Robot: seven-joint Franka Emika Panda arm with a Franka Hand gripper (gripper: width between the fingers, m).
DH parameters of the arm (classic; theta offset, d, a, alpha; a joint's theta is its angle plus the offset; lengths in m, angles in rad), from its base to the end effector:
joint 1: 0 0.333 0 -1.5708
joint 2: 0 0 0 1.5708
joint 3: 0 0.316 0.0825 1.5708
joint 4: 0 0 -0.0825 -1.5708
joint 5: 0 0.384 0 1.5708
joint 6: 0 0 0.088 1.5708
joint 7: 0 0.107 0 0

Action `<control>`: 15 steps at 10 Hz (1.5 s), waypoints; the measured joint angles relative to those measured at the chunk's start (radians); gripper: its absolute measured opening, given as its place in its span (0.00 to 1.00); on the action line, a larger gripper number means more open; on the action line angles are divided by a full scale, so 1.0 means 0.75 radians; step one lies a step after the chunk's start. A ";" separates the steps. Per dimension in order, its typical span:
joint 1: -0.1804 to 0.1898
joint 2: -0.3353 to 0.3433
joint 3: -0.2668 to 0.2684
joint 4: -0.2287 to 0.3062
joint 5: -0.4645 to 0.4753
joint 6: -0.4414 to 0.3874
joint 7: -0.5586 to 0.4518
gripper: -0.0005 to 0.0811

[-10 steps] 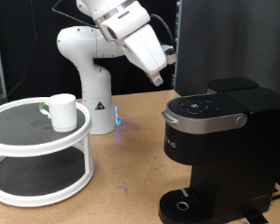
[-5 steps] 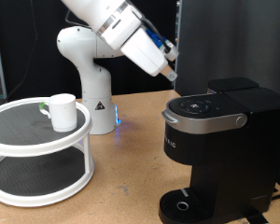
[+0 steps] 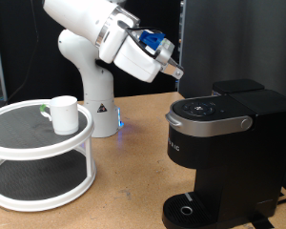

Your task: Make a cup of coffee with the keurig machine

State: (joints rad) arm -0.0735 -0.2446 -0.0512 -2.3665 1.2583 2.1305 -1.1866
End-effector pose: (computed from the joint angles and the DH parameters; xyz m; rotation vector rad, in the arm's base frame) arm 0.4801 -0.0187 0.4488 -2.1547 -0.3563 -0.7810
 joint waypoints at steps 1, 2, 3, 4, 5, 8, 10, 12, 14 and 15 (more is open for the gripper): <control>-0.012 -0.002 -0.021 0.000 -0.060 -0.092 -0.003 0.02; -0.027 -0.009 -0.048 -0.005 -0.100 -0.171 -0.006 0.02; -0.046 -0.026 -0.079 -0.012 -0.143 -0.253 -0.010 0.02; -0.066 -0.042 -0.113 -0.016 -0.191 -0.342 -0.018 0.02; -0.085 -0.059 -0.149 -0.015 -0.242 -0.440 -0.034 0.02; -0.117 -0.084 -0.195 -0.005 -0.354 -0.590 -0.043 0.02; -0.123 -0.090 -0.228 -0.022 -0.353 -0.654 -0.119 0.02; -0.153 -0.141 -0.284 -0.080 -0.344 -0.662 -0.186 0.02; -0.189 -0.178 -0.360 -0.098 -0.390 -0.802 -0.206 0.02; -0.204 -0.181 -0.405 -0.090 -0.439 -0.904 -0.233 0.02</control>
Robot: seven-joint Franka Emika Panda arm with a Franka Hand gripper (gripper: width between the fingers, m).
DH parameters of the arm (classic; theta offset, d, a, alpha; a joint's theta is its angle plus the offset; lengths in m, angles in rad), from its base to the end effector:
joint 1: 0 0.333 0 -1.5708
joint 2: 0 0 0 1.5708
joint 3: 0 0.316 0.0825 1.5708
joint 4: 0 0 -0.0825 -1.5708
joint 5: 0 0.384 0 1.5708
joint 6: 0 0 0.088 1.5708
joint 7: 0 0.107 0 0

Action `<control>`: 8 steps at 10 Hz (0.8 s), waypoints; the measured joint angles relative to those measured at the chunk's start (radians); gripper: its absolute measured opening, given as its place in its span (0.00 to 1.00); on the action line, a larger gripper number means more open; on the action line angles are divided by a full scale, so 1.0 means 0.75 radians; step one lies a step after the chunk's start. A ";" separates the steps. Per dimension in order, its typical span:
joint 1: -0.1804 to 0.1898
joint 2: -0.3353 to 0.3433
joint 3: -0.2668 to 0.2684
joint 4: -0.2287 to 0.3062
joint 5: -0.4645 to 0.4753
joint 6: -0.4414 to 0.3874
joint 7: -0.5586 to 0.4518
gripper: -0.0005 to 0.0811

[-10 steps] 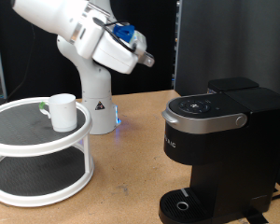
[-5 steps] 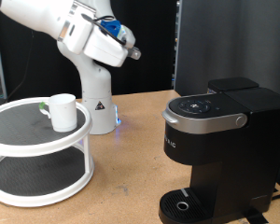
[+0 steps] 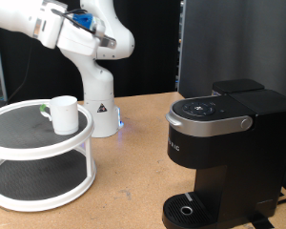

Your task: Make a cup of coffee with the keurig machine

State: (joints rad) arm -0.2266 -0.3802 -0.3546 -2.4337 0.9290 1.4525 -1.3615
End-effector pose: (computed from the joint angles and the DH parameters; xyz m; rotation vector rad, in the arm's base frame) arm 0.3587 -0.1319 0.4584 -1.8820 -0.6219 -0.5879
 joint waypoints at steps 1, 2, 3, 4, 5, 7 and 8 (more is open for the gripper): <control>-0.005 -0.001 -0.025 0.007 -0.020 -0.058 -0.019 0.02; -0.006 0.000 -0.021 0.004 -0.019 -0.041 -0.015 0.02; -0.009 0.000 -0.020 -0.002 0.000 0.000 0.006 0.02; -0.019 0.000 -0.027 -0.006 0.023 0.040 0.023 0.02; -0.040 0.000 -0.051 -0.006 0.026 0.044 0.033 0.02; -0.078 0.012 -0.133 0.032 -0.067 -0.099 0.027 0.02; -0.086 0.025 -0.181 0.069 -0.133 -0.209 0.011 0.02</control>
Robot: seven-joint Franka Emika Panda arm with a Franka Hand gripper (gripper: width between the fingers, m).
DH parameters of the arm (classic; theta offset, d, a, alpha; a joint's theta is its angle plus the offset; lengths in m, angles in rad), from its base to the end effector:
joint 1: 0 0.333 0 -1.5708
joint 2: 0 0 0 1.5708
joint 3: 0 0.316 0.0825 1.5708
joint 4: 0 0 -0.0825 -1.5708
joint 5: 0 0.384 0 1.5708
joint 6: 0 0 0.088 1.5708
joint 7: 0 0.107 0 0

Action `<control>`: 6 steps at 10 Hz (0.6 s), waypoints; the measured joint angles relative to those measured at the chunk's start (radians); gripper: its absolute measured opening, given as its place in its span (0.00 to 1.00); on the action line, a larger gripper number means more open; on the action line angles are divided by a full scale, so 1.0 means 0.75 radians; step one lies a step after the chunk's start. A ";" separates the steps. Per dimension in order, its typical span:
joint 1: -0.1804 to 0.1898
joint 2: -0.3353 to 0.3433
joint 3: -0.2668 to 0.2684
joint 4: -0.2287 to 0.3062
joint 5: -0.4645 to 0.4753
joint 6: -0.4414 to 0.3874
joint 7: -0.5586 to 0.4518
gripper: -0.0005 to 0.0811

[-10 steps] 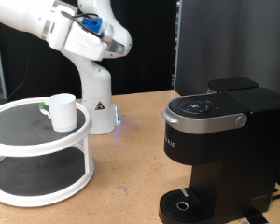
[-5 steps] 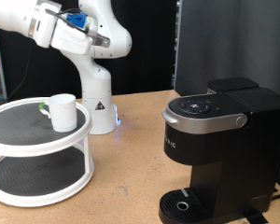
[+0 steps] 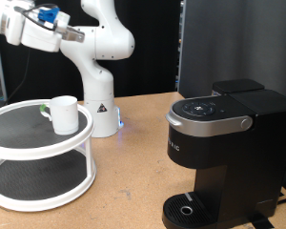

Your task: Make a cup of coffee with the keurig machine

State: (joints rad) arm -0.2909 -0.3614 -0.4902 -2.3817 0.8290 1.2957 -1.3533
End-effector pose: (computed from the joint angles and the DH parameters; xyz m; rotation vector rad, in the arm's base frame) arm 0.3159 -0.1966 0.4635 -1.8634 -0.5400 -0.5693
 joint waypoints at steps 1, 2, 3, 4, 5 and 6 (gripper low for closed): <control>-0.003 0.018 -0.049 0.048 -0.076 -0.136 -0.027 0.02; 0.001 0.062 -0.078 0.104 -0.114 -0.233 -0.047 0.02; 0.002 0.065 -0.070 0.093 -0.096 -0.190 -0.044 0.02; -0.006 0.050 -0.059 0.061 -0.049 -0.085 -0.026 0.02; -0.016 0.024 -0.051 0.013 0.018 0.045 -0.002 0.02; -0.030 -0.002 -0.047 -0.032 0.062 0.150 0.026 0.02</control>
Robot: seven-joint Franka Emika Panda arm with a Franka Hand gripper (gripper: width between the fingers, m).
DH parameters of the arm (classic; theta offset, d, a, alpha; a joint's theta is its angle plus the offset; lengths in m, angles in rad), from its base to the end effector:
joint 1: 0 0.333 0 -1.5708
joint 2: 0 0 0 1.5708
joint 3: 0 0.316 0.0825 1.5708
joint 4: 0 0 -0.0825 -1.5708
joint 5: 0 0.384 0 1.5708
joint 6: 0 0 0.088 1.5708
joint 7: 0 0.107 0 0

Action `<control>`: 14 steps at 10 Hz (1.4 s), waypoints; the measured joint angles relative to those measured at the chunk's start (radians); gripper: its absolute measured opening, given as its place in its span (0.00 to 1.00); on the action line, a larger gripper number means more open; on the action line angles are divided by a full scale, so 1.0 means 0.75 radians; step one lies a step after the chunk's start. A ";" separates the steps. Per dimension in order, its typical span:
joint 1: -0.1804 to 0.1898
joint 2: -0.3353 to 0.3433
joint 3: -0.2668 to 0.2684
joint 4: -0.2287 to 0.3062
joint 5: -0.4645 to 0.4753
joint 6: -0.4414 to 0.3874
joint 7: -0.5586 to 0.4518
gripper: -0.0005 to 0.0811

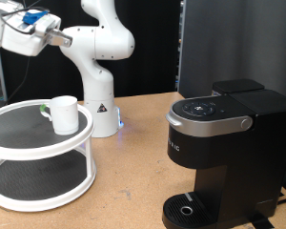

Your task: Make a cup of coffee with the keurig machine

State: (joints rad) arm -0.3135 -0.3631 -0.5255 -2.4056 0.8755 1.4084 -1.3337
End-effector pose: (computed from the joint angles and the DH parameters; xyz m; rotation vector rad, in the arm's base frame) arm 0.3115 -0.2236 0.4544 -1.9249 -0.3969 -0.6876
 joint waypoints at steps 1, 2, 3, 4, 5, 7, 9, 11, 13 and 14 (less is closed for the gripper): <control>-0.017 -0.019 -0.001 -0.034 0.028 0.075 0.010 0.02; -0.038 -0.032 -0.004 -0.057 0.038 0.117 0.015 0.02; -0.058 -0.038 -0.016 -0.068 0.039 0.125 0.016 0.02; -0.076 -0.040 -0.035 -0.070 0.031 0.109 0.017 0.02; -0.085 -0.043 -0.049 -0.070 0.030 0.092 0.017 0.02; -0.084 -0.042 -0.042 -0.072 0.028 0.130 0.021 0.02; -0.091 -0.042 -0.039 -0.084 0.032 0.234 0.026 0.02; -0.105 -0.042 -0.065 -0.091 0.033 0.242 0.021 0.02; -0.114 -0.043 -0.100 -0.091 0.018 0.212 0.011 0.02; -0.115 -0.043 -0.115 -0.091 0.005 0.197 0.003 0.02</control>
State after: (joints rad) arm -0.3995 -0.3954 -0.6117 -2.4737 0.8789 1.5564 -1.3315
